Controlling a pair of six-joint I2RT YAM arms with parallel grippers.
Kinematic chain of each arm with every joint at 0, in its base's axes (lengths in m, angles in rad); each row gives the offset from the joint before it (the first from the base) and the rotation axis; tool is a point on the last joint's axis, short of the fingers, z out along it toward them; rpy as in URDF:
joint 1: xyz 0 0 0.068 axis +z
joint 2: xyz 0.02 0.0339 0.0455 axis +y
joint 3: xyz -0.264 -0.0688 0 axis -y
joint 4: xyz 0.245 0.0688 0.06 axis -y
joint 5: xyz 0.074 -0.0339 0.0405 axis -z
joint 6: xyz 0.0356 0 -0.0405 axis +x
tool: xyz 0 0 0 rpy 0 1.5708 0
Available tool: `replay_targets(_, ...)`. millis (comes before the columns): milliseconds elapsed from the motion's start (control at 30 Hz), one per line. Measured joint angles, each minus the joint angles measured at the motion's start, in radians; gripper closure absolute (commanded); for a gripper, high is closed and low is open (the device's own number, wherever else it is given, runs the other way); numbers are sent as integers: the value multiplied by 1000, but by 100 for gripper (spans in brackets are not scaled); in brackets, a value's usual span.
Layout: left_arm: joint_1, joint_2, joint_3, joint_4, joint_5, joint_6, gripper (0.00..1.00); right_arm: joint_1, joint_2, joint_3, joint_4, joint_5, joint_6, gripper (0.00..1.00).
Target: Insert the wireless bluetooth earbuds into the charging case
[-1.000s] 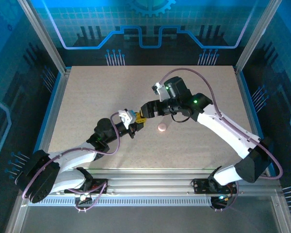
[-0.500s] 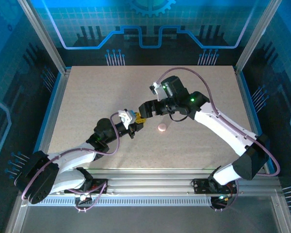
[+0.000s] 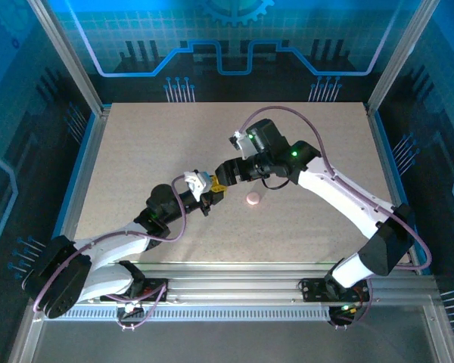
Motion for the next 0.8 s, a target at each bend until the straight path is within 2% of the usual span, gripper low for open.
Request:
replay_targets(300,0,0,0,0,0,0,88,0,0,7,-1,12,0,24)
replay_targets(800,0,-2,0,-2,0,0,88,-2,-27,-1,11,22,0,24)
